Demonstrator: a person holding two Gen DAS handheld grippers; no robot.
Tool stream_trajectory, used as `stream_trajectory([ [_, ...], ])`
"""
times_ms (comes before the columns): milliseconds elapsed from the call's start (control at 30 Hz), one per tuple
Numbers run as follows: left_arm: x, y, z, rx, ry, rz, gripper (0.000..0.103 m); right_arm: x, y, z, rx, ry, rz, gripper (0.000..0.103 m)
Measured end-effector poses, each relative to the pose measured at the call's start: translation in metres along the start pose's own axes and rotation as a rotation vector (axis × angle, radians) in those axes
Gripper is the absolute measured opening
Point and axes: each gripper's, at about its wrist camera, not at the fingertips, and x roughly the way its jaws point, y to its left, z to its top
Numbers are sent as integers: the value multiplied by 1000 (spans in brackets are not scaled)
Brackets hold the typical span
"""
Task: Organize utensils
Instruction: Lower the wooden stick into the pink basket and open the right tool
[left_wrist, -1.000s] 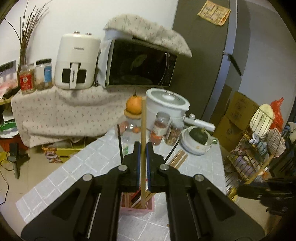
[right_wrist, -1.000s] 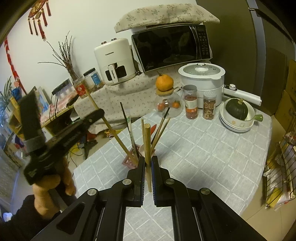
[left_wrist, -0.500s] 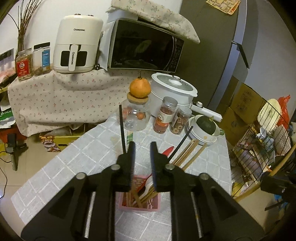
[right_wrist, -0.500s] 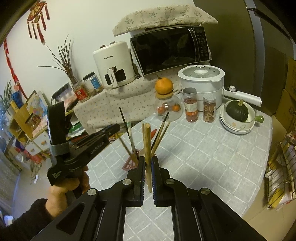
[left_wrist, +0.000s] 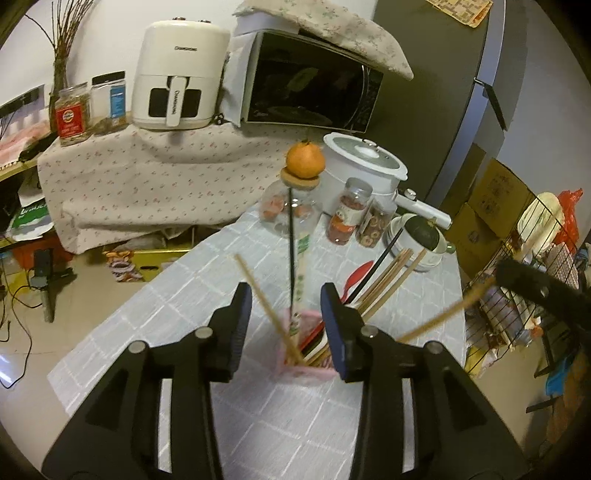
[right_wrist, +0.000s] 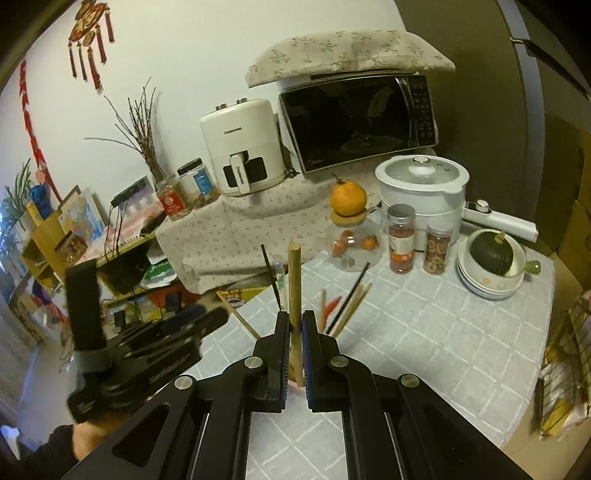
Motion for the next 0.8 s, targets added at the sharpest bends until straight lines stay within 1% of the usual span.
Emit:
stream_trajectory([
  [233, -1, 16, -9, -5, 60, 12, 42, 33, 21, 0, -100, 32, -81, 7],
  [400, 1, 21, -14, 10, 92, 24, 43, 58, 25, -6, -120, 85, -97, 7],
  [533, 6, 25, -18, 15, 126, 30, 43, 74, 21, -8, -98, 112, -91, 7],
  [600, 7, 25, -19, 18, 141, 32, 44, 74, 18, -8, -72, 109, -78, 10],
  [633, 7, 25, -20, 18, 146, 32, 46, 72, 17, -8, -60, 106, -70, 12],
  [667, 7, 25, -21, 19, 149, 32, 48, 68, 15, -7, -44, 97, -56, 18],
  [733, 6, 24, -21, 21, 152, 28, 53, 58, 14, -4, -38, 77, -53, 19],
  [800, 4, 22, -21, 22, 154, 27, 54, 45, 13, -2, -41, 50, -58, 21],
])
